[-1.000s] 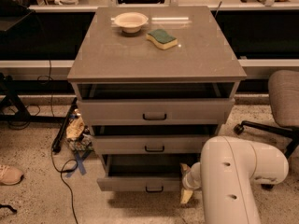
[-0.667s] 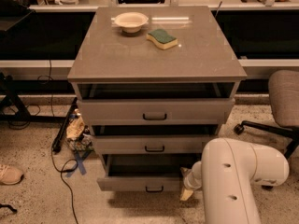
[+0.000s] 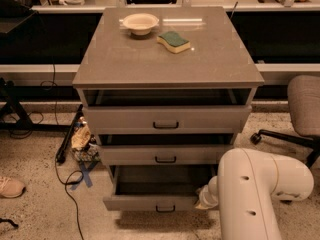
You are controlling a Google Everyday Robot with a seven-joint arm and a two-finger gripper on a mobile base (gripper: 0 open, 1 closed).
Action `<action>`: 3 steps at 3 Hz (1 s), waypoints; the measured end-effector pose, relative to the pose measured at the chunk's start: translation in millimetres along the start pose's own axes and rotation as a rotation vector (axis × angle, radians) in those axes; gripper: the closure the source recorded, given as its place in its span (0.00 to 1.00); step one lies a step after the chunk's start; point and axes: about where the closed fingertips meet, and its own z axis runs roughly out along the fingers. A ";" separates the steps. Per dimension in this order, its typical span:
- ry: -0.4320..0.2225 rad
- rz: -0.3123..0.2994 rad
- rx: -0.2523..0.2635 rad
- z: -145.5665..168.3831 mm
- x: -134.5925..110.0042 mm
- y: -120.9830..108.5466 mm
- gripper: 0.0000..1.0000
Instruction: Open bottom drawer
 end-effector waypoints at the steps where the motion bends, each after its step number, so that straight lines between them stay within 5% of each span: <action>1: 0.007 0.037 0.020 -12.8 14.4 14.1 0.95; 3: -0.007 0.069 0.025 -13.9 25.7 26.7 1.00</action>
Offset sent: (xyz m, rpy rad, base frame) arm -0.1033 -0.0897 0.0098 0.0654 -0.0447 -0.2546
